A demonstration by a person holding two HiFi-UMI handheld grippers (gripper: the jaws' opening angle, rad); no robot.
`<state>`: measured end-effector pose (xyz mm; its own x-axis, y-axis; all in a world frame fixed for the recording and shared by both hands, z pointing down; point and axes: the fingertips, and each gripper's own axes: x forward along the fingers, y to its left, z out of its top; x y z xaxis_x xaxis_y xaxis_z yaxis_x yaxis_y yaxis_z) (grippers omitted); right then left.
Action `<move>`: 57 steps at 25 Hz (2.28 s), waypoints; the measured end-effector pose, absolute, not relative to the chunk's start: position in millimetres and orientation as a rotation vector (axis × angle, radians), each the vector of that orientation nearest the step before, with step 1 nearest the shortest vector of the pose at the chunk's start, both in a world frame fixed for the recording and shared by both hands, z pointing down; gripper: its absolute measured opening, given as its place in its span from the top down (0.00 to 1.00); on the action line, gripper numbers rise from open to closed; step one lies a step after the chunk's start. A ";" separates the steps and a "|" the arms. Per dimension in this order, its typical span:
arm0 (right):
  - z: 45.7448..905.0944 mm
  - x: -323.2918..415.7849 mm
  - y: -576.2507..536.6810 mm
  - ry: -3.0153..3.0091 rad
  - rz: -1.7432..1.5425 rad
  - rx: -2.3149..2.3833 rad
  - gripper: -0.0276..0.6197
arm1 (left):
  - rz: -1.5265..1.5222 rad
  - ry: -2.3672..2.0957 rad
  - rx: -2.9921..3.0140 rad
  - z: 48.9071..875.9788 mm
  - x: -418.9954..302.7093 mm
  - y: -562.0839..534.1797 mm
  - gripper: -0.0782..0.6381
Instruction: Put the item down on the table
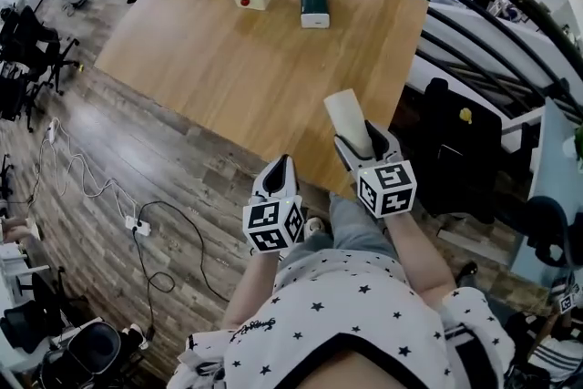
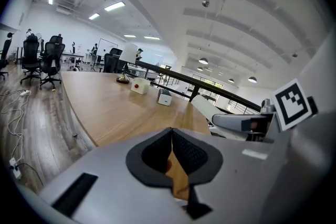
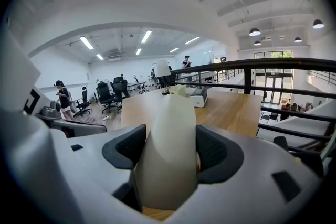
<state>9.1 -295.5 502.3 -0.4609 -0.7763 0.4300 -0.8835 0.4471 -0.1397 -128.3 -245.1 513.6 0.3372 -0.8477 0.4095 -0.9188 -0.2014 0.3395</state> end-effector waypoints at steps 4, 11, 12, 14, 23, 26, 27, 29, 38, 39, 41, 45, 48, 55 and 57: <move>527.5 22.5 -320.7 -2.365 0.526 1.399 0.50 | 0.215 -1.539 2.076 528.0 -117.6 -269.3 0.87; 565.0 34.7 -359.1 -2.315 0.543 1.338 0.50 | 0.254 -1.521 2.059 544.9 -99.5 -304.8 0.87; 570.7 35.2 -364.3 -2.309 0.550 1.327 0.50 | 0.260 -1.519 2.056 547.3 -97.3 -309.8 0.87; 581.8 35.2 -373.1 -2.298 0.564 1.306 0.50 | 0.269 -1.517 2.048 551.2 -93.8 -318.1 0.87; 629.8 30.0 -400.9 -2.226 0.583 1.228 0.50 | 0.291 -1.508 2.019 567.2 -90.9 -344.2 0.87; 643.7 30.4 -405.7 -2.196 0.590 1.210 0.50 | 0.296 -1.503 2.016 571.1 -90.4 -350.2 0.87; 647.5 30.2 -406.8 -2.186 0.590 1.203 0.50 | 0.296 -1.502 2.014 572.2 -90.6 -351.8 0.87; 653.3 29.0 -408.3 -2.169 0.582 1.186 0.50 | 0.295 -1.500 2.011 574.0 -91.8 -354.1 0.87; 664.2 26.6 -410.9 -2.113 0.518 1.131 0.50 | 0.286 -1.489 2.001 575.8 -91.0 -356.6 0.87; 665.0 26.9 -411.2 -2.111 0.522 1.132 0.50 | 0.285 -1.489 2.004 574.9 -90.6 -355.8 0.87; 665.6 27.5 -411.8 -2.111 0.526 1.140 0.50 | 0.284 -1.491 2.011 571.9 -90.7 -353.2 0.87; 661.9 27.4 -406.0 -2.108 0.540 1.177 0.49 | 0.281 -1.496 2.031 562.5 -93.6 -340.8 0.87; 653.0 28.4 -395.4 -2.113 0.553 1.204 0.48 | 0.274 -1.500 2.044 555.0 -95.8 -327.9 0.87; 618.0 26.1 -355.4 -2.150 0.533 1.288 0.48 | 0.254 -1.511 2.084 537.1 -102.0 -286.0 0.87; 604.0 24.2 -340.4 -2.169 0.538 1.319 0.48 | 0.251 -1.513 2.095 531.7 -103.8 -271.7 0.87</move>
